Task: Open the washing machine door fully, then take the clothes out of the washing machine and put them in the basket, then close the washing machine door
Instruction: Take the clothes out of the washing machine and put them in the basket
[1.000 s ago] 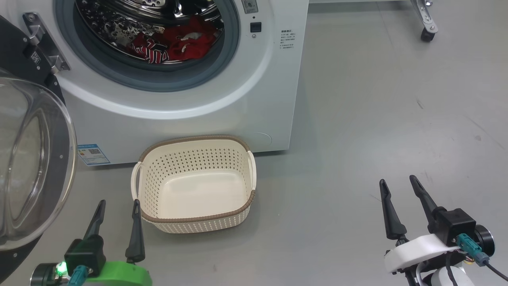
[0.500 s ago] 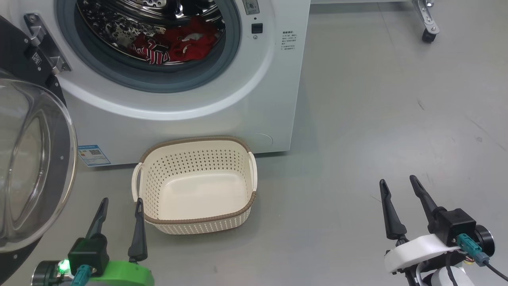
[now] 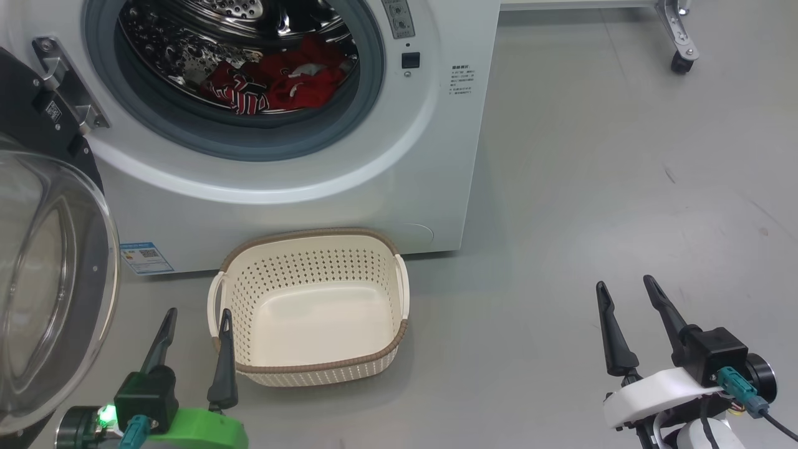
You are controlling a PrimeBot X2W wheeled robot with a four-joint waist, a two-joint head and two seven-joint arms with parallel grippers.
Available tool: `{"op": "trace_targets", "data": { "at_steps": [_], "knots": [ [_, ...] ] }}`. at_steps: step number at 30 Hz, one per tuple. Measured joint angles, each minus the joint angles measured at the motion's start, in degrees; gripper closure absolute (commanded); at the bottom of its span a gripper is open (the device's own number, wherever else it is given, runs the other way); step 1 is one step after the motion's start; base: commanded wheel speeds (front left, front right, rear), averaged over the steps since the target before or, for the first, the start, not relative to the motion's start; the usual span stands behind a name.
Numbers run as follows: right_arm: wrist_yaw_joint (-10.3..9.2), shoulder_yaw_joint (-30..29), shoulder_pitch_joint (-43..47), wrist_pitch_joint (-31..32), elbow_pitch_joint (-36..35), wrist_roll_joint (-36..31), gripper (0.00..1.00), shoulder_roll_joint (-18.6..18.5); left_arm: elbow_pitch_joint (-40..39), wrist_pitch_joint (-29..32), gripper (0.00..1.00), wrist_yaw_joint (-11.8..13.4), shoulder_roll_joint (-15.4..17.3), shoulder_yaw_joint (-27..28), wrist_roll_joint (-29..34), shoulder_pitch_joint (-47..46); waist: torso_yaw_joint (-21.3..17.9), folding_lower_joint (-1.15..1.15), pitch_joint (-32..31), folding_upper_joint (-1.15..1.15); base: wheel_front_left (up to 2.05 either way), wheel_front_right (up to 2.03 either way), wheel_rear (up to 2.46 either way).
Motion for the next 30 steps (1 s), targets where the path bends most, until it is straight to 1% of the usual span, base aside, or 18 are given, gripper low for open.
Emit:
{"op": "trace_targets", "data": {
  "at_steps": [8,11,16,30],
  "knots": [
    [0.02,0.00,-0.01,-0.01,0.01,0.00,0.00,0.02,0.04,0.51,0.00,-0.02,0.00,-0.71,0.01,-0.01,-0.01,0.00,0.11,0.00,1.22,-1.21,-0.01],
    [0.51,-0.01,-0.01,-0.01,0.03,0.00,0.00,0.01,0.03,0.49,0.00,-0.01,-0.01,-0.63,0.01,-0.02,-0.01,0.00,0.24,0.00,1.18,-1.18,0.00],
    [0.51,-0.02,-0.01,-0.01,0.04,0.00,0.00,0.00,0.02,0.48,0.00,0.01,0.00,-0.14,0.01,-0.02,0.00,0.00,0.48,0.00,1.02,-1.02,0.00],
    [0.52,-0.05,-0.02,-0.01,0.20,0.00,0.00,-0.01,0.02,0.38,0.00,0.02,0.00,-0.12,0.01,-0.04,0.21,0.00,0.65,0.00,0.64,-0.64,0.00]
  ]
}}
